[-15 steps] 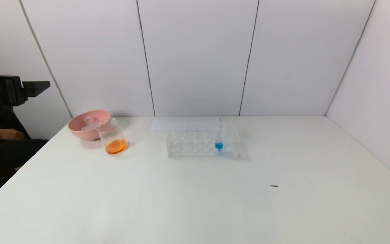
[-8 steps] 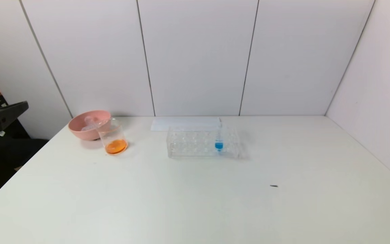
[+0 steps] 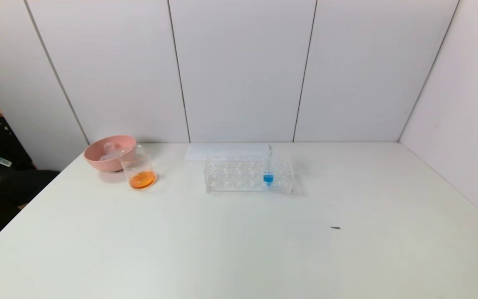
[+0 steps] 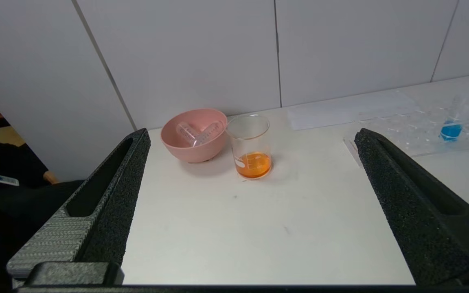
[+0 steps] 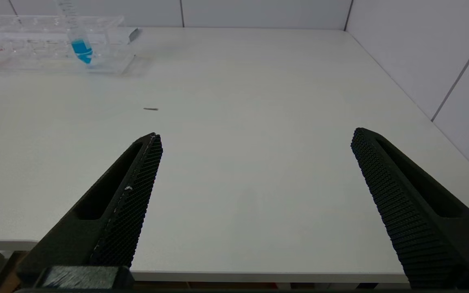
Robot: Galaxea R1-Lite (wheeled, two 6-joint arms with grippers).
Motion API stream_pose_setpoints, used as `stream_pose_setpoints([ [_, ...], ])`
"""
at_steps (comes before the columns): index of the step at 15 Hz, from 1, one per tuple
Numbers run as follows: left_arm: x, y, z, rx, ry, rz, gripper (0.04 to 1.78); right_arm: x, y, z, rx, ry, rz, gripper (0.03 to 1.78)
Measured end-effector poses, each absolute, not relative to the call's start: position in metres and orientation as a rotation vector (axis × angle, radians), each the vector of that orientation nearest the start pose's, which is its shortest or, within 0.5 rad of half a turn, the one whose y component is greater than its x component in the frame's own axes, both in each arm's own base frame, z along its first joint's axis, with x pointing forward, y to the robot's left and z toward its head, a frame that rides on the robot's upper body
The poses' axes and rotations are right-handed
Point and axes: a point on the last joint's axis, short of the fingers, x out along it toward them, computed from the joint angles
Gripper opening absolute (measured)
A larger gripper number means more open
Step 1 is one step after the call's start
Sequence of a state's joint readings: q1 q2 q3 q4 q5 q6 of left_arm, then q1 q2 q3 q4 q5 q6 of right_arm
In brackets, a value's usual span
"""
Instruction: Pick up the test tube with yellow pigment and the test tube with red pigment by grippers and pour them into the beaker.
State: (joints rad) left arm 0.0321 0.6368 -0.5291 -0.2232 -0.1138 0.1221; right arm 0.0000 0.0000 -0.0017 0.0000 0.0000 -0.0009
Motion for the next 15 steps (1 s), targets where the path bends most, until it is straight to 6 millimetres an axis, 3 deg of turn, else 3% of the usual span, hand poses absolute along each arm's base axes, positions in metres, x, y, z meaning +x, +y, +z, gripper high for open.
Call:
stream_pose_setpoints([
  [15,-0.053,-0.003,0.213,0.15,-0.358,-0.152,1.76,-0.023,0.0,0.076,-0.001,-0.002,0.0,1.7],
])
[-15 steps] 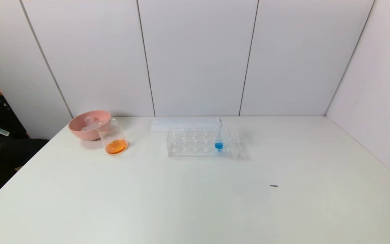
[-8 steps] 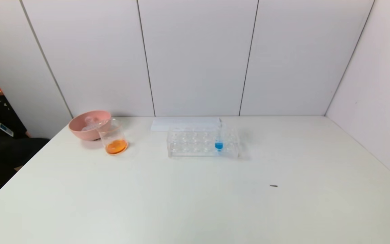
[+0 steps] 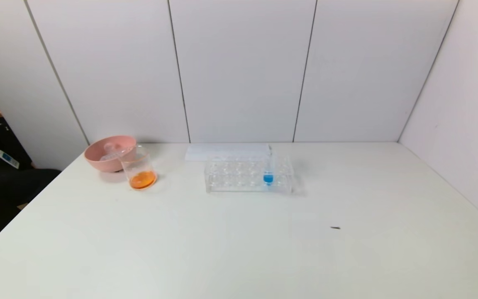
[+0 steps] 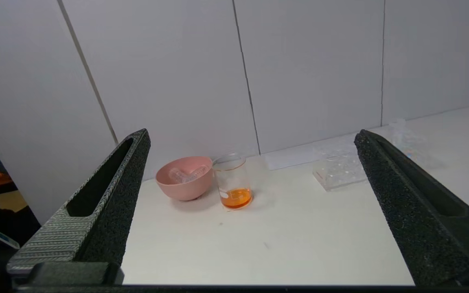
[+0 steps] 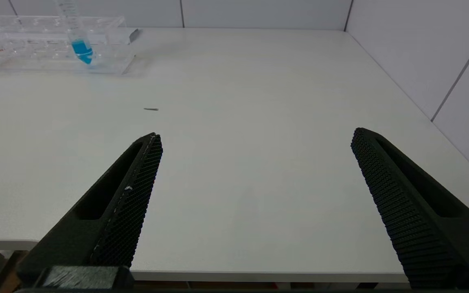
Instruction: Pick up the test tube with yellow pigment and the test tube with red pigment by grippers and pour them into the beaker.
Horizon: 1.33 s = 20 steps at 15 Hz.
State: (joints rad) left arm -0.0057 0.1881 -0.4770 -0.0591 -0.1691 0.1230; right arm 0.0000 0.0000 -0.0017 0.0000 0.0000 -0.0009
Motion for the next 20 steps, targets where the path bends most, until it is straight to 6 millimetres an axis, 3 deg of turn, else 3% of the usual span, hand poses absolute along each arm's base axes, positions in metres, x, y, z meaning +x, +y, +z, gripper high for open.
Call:
stream_pose_setpoints([
  [8,-0.078,-0.004,0.185,0.15,-0.369,-0.181,1.76,-0.023,0.0,0.076,-0.001,-0.002,0.0,1.7],
  [16,-0.055,-0.004,0.145,0.03,-0.225,-0.189,1.76,-0.023,0.0,0.076,-0.001,-0.002,0.0,1.7],
  [20,-0.046,-0.004,0.132,0.071,-0.193,-0.186,1.76,-0.023,0.0,0.076,-0.001,-0.002,0.0,1.7],
])
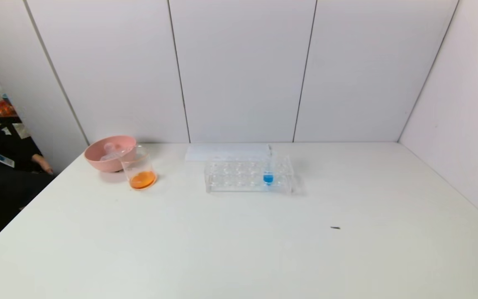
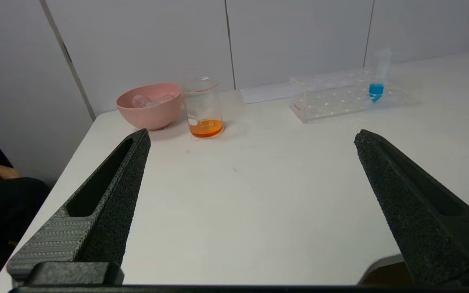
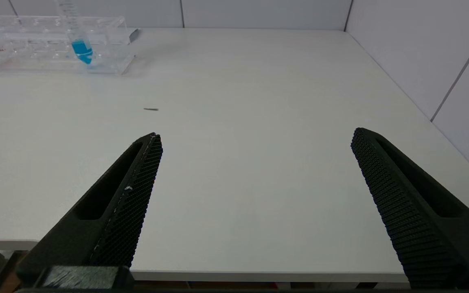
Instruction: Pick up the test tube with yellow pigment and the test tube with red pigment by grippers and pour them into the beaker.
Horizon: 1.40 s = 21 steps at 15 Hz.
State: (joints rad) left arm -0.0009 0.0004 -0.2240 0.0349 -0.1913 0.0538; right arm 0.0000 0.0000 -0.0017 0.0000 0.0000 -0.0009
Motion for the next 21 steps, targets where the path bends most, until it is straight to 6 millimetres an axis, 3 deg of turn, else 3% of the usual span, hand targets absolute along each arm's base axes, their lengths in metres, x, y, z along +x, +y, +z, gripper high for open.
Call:
stream_pose_setpoints([
  [7,-0.028,-0.004,0.096,0.138,-0.116,-0.177,1.76,-0.023,0.0,0.076,-0.001,-0.002,0.0,1.7],
  [12,-0.023,-0.001,0.079,0.167,-0.026,-0.067,1.76,-0.023,0.0,0.076,-0.001,-0.002,0.0,1.7],
  [21,-0.023,-0.001,0.077,0.156,-0.014,-0.062,1.76,-0.023,0.0,0.076,0.0,-0.002,0.0,1.7],
])
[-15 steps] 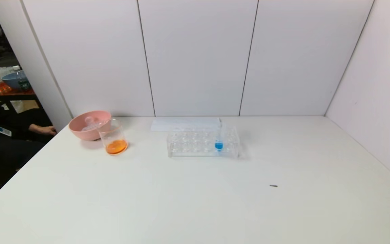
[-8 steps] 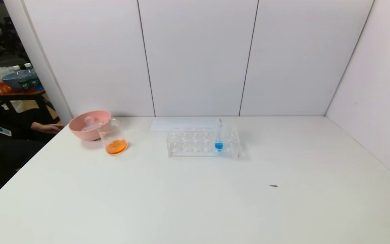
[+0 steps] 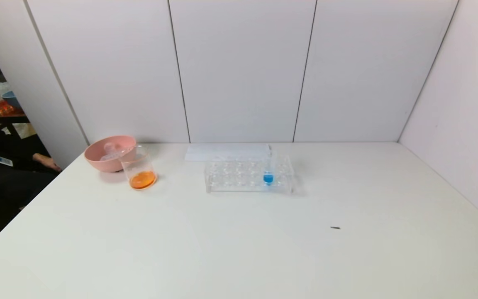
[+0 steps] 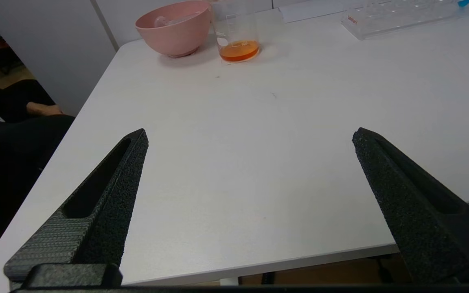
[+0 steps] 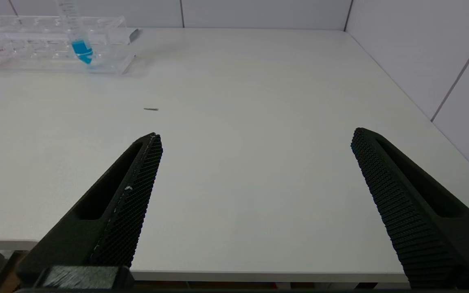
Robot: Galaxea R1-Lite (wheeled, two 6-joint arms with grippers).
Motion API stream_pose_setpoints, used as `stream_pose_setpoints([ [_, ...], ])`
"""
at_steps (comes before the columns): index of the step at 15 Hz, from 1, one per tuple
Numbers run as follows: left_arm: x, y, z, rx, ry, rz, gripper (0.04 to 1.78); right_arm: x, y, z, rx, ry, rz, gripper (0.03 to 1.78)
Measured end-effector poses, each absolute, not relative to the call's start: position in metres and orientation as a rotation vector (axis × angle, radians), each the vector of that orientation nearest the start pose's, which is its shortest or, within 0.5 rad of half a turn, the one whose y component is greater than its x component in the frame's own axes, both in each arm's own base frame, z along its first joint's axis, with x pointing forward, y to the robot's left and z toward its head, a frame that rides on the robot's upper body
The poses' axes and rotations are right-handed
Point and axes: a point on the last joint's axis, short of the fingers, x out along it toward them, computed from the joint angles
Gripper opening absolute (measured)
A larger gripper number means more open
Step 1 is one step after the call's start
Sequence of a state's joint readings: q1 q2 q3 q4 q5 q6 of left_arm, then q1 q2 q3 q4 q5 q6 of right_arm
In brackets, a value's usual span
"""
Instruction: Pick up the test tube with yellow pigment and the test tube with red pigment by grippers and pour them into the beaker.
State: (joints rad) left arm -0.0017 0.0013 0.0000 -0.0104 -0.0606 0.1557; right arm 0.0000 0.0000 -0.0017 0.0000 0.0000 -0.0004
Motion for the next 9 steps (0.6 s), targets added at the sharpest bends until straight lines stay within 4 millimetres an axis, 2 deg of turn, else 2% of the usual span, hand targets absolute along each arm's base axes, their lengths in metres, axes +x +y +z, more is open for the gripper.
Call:
stream_pose_setpoints([
  [9,-0.0228,-0.0013,0.0764,0.151,-0.012,-0.062,1.76,-0.0229,0.0,0.076,0.0,-0.002,0.0,1.7],
])
